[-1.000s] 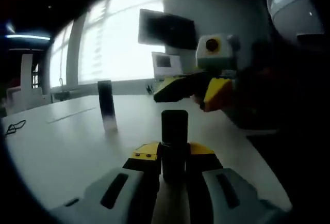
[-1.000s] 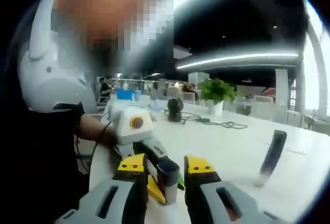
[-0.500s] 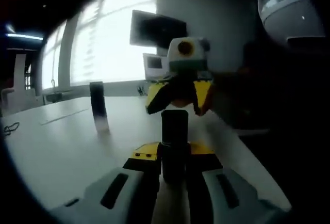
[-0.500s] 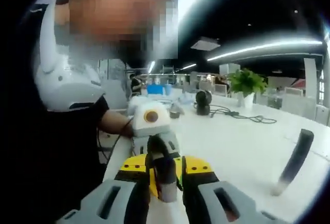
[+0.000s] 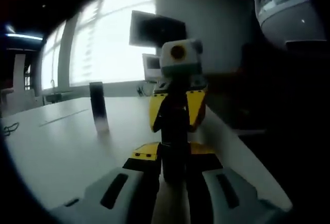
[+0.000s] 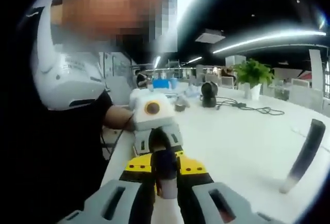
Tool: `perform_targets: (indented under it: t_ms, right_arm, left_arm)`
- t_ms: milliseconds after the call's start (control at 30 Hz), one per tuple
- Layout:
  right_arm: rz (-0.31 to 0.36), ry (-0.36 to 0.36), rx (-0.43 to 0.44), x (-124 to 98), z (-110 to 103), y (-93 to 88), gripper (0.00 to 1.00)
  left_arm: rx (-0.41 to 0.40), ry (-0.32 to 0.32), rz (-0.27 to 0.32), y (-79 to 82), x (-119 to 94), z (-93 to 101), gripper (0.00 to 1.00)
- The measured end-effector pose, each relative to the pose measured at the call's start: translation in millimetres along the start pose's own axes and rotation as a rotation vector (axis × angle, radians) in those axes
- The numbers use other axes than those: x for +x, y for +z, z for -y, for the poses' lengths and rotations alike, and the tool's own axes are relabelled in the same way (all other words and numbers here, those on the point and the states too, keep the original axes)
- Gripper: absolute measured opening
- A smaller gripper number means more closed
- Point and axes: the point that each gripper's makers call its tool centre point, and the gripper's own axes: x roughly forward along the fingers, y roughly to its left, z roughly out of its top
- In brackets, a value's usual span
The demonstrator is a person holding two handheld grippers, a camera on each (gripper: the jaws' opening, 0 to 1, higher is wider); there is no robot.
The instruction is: Pick up cosmetic bottle twist off cap place on table pick up cap screw tight cap place on table
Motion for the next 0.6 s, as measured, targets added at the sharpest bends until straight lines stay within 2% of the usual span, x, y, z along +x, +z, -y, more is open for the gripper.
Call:
perform_targets:
  t_ms: [333,600]
  right_arm:
    - [0.0,-0.068,-0.059,-0.5,2.0,0.6,0.1]
    - [0.004,-0.134,-0.059,0.4,5.3,0.5,0.1]
  left_arm:
    - [0.02,0.034,-0.002,0.2,2.0,-3.9,0.09]
    - [0.009,0.07,-0.013,-0.2,2.4,-7.7,0.09]
